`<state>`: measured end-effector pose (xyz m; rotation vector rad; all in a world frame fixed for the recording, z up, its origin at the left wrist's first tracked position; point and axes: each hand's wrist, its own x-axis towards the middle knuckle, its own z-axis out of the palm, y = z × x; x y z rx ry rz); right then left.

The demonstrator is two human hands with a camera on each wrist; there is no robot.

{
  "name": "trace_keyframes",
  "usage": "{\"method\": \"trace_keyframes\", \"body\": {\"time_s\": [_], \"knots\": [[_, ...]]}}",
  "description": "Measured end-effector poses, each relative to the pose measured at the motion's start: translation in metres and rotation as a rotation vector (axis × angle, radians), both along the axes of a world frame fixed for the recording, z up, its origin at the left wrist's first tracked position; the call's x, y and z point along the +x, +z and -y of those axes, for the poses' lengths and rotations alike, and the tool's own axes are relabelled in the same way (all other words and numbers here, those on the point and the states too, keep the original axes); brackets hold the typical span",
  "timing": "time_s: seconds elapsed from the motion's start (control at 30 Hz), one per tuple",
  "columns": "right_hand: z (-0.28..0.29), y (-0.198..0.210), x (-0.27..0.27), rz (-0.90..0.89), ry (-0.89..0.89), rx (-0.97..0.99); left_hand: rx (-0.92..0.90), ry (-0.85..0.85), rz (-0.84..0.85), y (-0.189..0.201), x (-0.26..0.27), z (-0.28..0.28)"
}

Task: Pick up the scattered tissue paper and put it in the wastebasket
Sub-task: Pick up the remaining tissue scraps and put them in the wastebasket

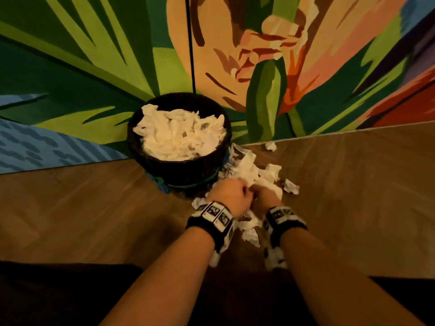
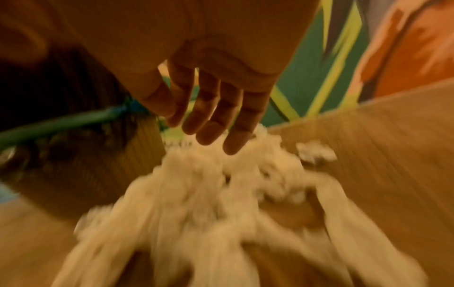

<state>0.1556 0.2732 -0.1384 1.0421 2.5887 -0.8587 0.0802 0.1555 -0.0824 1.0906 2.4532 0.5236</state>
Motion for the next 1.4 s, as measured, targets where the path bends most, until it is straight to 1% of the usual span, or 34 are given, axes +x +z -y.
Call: {"method": "trace_keyframes", "body": {"time_s": [0.03, 0.1, 0.13, 0.2, 0.3, 0.4, 0.47, 0.57, 0.67, 0.7, 0.77, 0.83, 0.87, 0.93, 1.0, 1.03, 1.1, 1.13, 1.17, 1.27, 1.33, 1.4], "knots": [[0.013, -0.017, 0.012, 0.075, 0.019, -0.007, -0.1, -0.003, 0.035, -0.023, 0.001, 0.01], [0.038, -0.046, 0.038, 0.223, 0.132, 0.038, -0.291, -0.028, 0.075, -0.066, 0.004, 0.036], [0.048, -0.056, 0.051, 0.279, 0.189, 0.055, -0.365, -0.051, 0.124, -0.085, 0.007, 0.05], [0.056, -0.07, 0.069, 0.335, 0.272, 0.067, -0.465, -0.096, 0.221, -0.112, 0.013, 0.075], [0.049, -0.079, 0.079, 0.344, 0.248, 0.027, -0.565, -0.114, 0.225, -0.133, 0.02, 0.098], [0.044, -0.079, 0.079, 0.361, 0.257, -0.024, -0.51, -0.073, 0.174, -0.136, 0.016, 0.105], [0.047, -0.08, 0.079, 0.33, 0.229, -0.093, -0.459, -0.049, 0.15, -0.134, 0.013, 0.103], [0.054, -0.081, 0.08, 0.206, 0.07, -0.199, -0.399, 0.055, 0.215, -0.131, 0.013, 0.103], [0.05, -0.078, 0.078, 0.084, -0.064, -0.127, -0.282, 0.213, 0.289, -0.136, 0.012, 0.11], [0.048, -0.078, 0.077, 0.04, -0.112, -0.109, -0.25, 0.258, 0.293, -0.138, 0.011, 0.112], [0.042, -0.081, 0.077, -0.027, -0.172, -0.088, -0.197, 0.356, 0.25, -0.139, 0.008, 0.115], [0.039, -0.086, 0.077, -0.061, -0.165, -0.081, -0.075, 0.463, 0.215, -0.139, 0.005, 0.117], [0.039, -0.088, 0.077, -0.056, -0.144, -0.083, -0.009, 0.513, 0.233, -0.14, 0.004, 0.118], [0.04, -0.092, 0.074, 0.013, -0.089, -0.064, 0.063, 0.58, 0.346, -0.139, 0.003, 0.118], [0.04, -0.095, 0.07, 0.117, -0.04, -0.046, 0.056, 0.59, 0.446, -0.138, 0.006, 0.119], [0.039, -0.097, 0.069, 0.149, -0.029, -0.036, 0.02, 0.573, 0.425, -0.139, 0.008, 0.12], [0.038, -0.096, 0.066, 0.161, -0.045, -0.031, -0.048, 0.527, 0.29, -0.142, 0.007, 0.12], [0.037, -0.095, 0.066, 0.155, -0.056, -0.04, -0.054, 0.51, 0.244, -0.143, 0.005, 0.122], [0.037, -0.096, 0.065, 0.138, -0.068, -0.044, -0.051, 0.505, 0.233, -0.143, 0.003, 0.122], [0.037, -0.094, 0.065, 0.068, -0.127, -0.031, -0.073, 0.53, 0.311, -0.142, -0.002, 0.119], [0.038, -0.091, 0.067, 0.077, -0.092, -0.03, -0.06, 0.56, 0.331, -0.138, -0.001, 0.112], [0.038, -0.09, 0.073, 0.159, -0.009, -0.075, -0.028, 0.553, 0.313, -0.136, 0.004, 0.102]]}}
